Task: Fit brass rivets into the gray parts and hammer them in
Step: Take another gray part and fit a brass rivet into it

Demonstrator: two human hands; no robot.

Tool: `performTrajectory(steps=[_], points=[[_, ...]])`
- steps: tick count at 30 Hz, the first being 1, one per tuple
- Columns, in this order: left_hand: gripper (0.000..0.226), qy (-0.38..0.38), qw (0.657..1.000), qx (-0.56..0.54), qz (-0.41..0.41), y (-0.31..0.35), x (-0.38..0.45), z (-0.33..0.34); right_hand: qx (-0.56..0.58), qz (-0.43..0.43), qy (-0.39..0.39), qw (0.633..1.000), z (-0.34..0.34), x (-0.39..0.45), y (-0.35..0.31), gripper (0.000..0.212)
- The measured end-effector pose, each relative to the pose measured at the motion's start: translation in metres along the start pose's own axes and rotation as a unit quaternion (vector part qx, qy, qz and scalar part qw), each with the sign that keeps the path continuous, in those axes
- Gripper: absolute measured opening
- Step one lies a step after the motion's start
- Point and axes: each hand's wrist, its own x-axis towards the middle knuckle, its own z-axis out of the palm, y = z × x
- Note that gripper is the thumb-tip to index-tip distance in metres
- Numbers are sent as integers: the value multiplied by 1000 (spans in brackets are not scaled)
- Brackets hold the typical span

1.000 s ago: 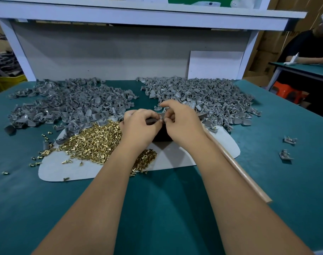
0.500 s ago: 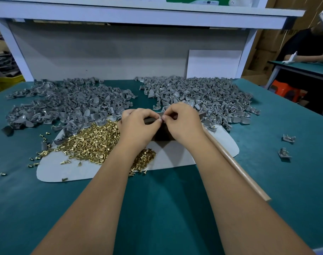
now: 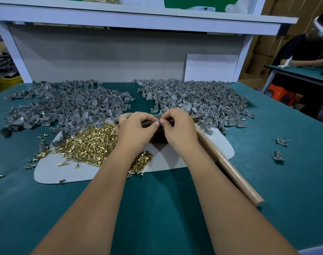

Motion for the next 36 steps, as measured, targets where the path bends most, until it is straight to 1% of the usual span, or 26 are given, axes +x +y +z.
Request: performTrajectory(steps=[2,3,7,12,20,26,31,36], points=[[23,4,1000,6,6,0,1,1,33,-8,-1,999,-1,-1,3,10],[24,6,1000,8,7,0,1,2,62,2,2,998,-2,-2,4,13],[27,7,1000,-13,3,-2,3,2,174,82,18,981,-2,-1,2,26],[27,0,1000,-26,-3,-2,4,2,210,102,18,972,-4,0,2,26],[25,-2,1000,-15,-1,-3,4,3,195,105,13,975,-4,1,2,22],[22,0,1000,-6,0,-3,4,2,122,68,0,990,-2,1,2,5],[24,-1,1000,-3,1,-1,3,2,70,54,2,996,-2,3,0,10],[23,-10,1000,-11,-8,1,4,0,34,77,2,996,1,7,-6,13]])
